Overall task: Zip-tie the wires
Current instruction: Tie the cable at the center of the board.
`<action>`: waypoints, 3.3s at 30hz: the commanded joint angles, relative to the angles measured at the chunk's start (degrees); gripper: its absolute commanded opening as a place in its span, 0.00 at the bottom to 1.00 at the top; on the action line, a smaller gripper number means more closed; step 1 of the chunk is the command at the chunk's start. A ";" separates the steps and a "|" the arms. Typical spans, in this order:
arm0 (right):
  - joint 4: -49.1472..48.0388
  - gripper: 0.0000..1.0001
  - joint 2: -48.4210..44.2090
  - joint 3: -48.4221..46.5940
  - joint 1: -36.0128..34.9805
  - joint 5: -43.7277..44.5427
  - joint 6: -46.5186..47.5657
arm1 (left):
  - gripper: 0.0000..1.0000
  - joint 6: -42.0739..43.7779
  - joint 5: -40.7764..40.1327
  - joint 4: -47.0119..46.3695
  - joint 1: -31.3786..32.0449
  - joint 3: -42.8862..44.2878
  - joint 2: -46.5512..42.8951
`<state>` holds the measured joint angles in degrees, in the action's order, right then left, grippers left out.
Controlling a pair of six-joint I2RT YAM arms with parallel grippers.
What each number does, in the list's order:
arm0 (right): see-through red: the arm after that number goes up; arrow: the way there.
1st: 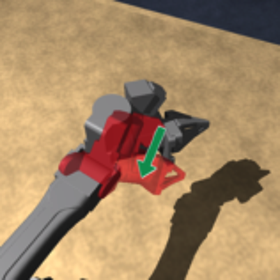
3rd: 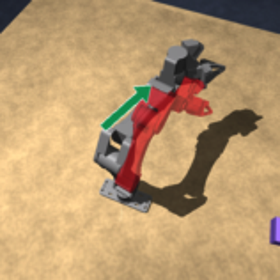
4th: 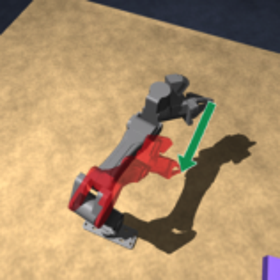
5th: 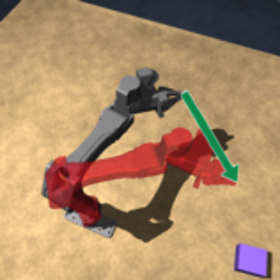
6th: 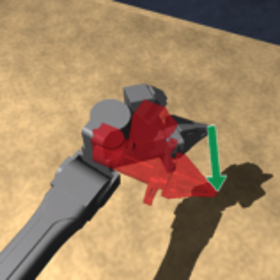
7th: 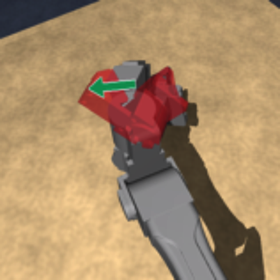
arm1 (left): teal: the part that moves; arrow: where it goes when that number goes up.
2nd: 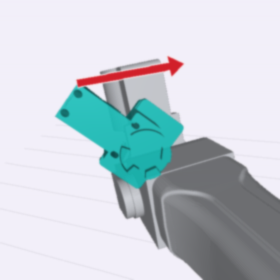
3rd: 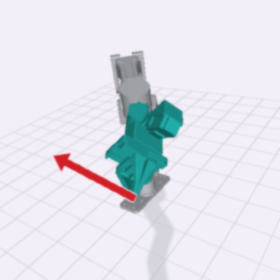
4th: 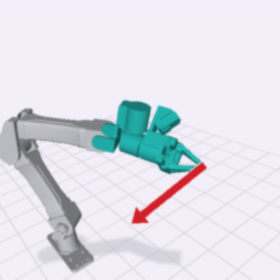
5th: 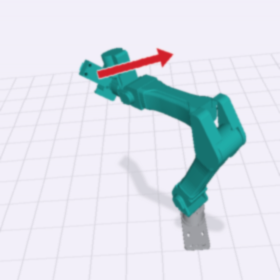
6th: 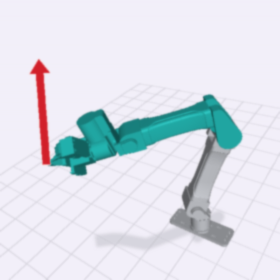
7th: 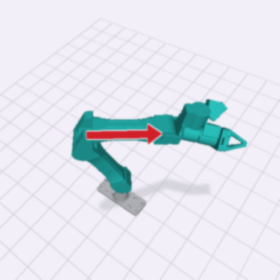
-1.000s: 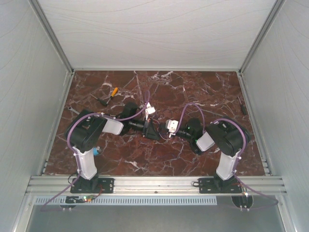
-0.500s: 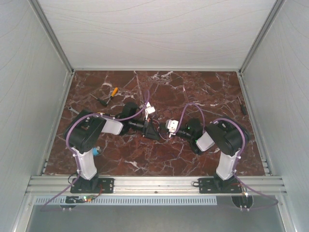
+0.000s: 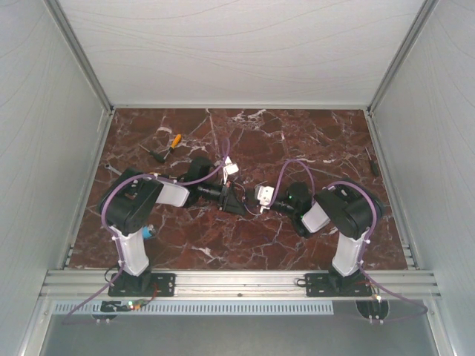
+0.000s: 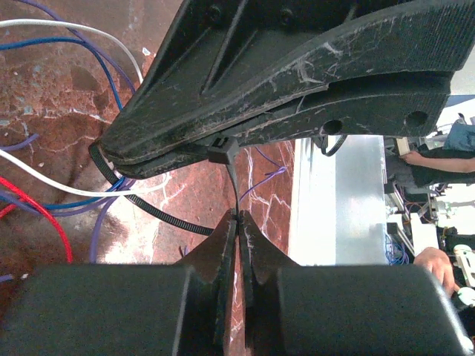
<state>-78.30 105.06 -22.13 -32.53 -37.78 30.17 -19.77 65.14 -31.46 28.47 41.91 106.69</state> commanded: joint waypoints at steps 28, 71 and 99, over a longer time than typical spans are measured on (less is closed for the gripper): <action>-8.70 0.00 0.63 2.62 -3.72 2.71 12.00 | 0.00 -1.12 1.12 -1.86 -1.57 1.51 0.74; -13.81 0.00 5.02 4.77 -11.46 15.47 27.69 | 0.00 -5.76 1.66 -4.35 -4.83 4.30 3.38; -14.86 0.00 6.30 2.95 -10.36 15.94 22.96 | 0.33 -2.42 -3.34 -4.31 -4.74 -0.63 -0.69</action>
<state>-82.98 110.83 -18.92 -43.16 -20.80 54.30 -24.25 63.53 -33.47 23.99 42.06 109.23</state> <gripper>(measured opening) 0.005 0.297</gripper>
